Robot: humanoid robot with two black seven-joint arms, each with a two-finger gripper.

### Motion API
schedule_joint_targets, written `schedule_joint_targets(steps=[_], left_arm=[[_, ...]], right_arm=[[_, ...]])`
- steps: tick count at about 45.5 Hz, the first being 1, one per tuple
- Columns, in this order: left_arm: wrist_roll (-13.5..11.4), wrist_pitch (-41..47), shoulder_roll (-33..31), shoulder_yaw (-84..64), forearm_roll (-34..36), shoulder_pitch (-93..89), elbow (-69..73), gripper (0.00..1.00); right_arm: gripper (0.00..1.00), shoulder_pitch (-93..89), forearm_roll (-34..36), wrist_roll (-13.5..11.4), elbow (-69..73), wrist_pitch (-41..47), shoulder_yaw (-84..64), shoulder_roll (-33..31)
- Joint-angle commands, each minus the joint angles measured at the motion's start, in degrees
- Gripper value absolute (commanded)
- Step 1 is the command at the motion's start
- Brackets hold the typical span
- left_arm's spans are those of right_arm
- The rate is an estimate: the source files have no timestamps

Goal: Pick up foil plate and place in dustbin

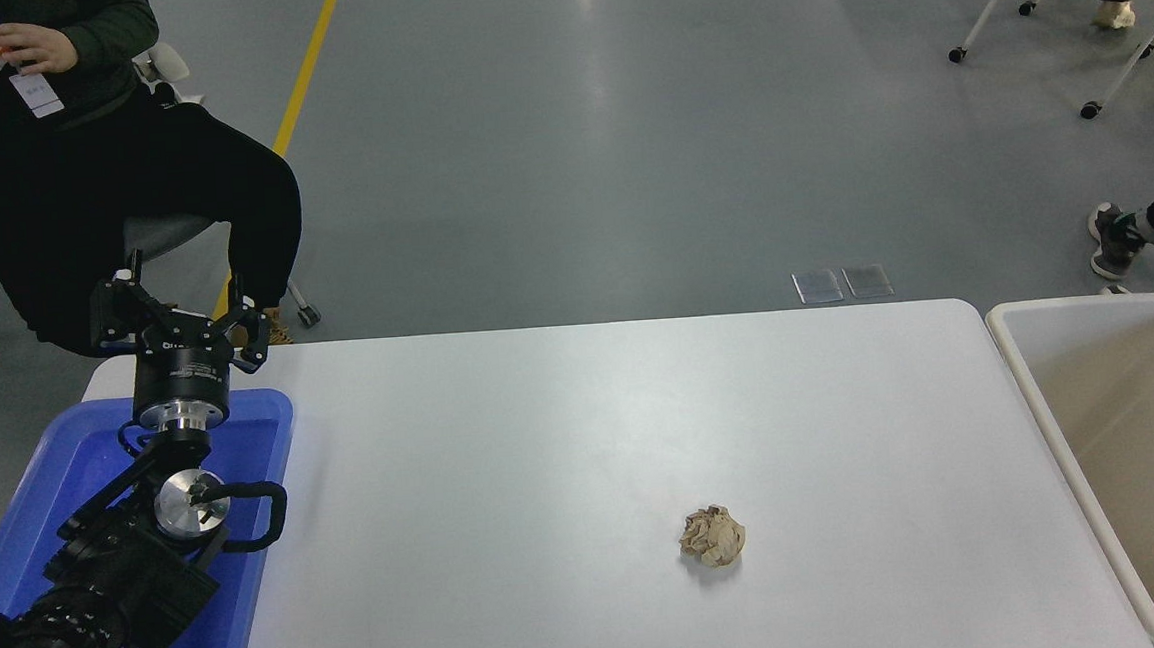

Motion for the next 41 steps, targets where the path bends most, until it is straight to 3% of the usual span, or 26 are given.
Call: schedule_joint_targets(steps=[1,24,28,33,36,41], left_arm=[[0.0,0.0,0.0,0.07,0.0,0.0,0.0,0.99],[0.0,0.0,0.0,0.07,0.0,0.0,0.0,0.99],[0.0,0.0,0.0,0.07,0.0,0.0,0.0,0.99],[0.0,0.0,0.0,0.07,0.0,0.0,0.0,0.99],[0.0,0.0,0.0,0.07,0.0,0.0,0.0,0.99],[0.0,0.0,0.0,0.07,0.0,0.0,0.0,0.99]], right_arm=[[0.0,-5.08,2.93,0.16,-1.32,-4.96,4.44,6.86],[0.0,-7.63,3.02,0.6,-0.35,-4.79,6.02,7.91],[0.5,-7.63,3.02,0.69,-0.35,-4.53,6.55,7.74],[0.76,-7.63,3.02,0.78,-0.35,-4.26,6.29,7.39],[1.0,-7.45,2.93,0.78,-0.35,-3.91,6.02,7.12],[1.0,-6.93,2.93,0.78,-0.35,-3.91,5.5,6.6]])
